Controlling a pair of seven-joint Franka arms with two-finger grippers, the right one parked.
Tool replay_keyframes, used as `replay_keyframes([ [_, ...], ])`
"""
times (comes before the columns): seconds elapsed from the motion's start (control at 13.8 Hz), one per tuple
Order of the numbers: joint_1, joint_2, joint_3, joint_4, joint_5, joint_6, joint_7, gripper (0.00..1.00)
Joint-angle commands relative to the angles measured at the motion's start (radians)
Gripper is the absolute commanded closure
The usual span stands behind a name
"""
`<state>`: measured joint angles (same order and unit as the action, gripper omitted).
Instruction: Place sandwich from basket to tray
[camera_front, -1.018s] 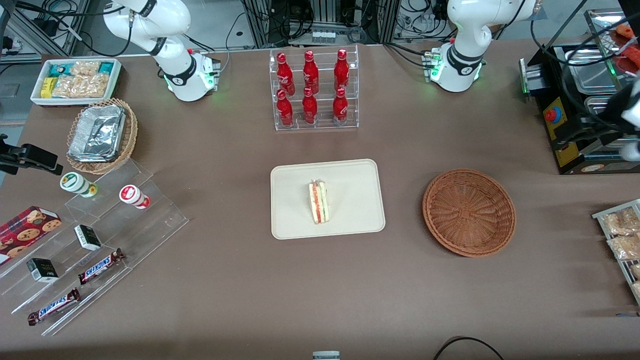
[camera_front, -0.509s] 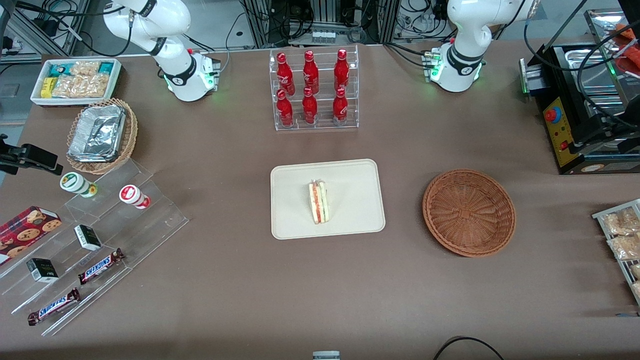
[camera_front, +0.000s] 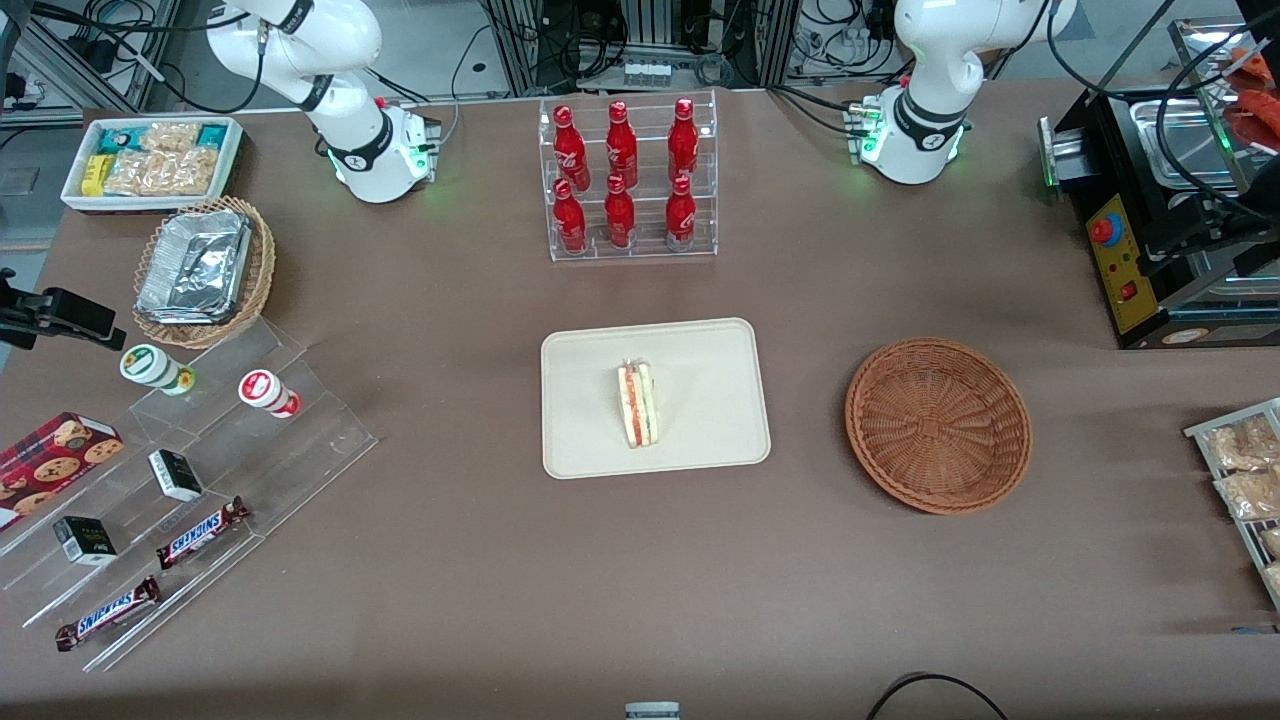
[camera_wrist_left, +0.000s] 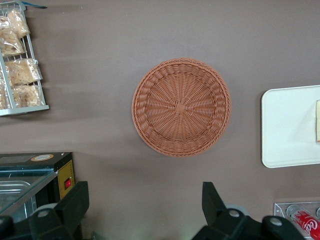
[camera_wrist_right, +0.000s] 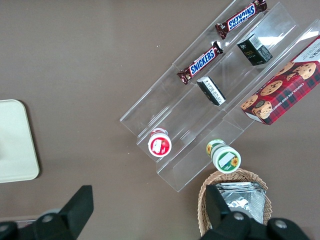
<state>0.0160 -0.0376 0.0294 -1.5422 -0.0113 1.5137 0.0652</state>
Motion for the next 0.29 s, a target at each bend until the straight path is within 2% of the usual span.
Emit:
replay_keyframes([
  [0.0, 0.001, 0.022, -0.002, 0.033, -0.015, 0.014, -0.012, 0.0],
  [0.22, 0.001, 0.068, -0.005, 0.096, -0.013, 0.006, -0.021, 0.0],
])
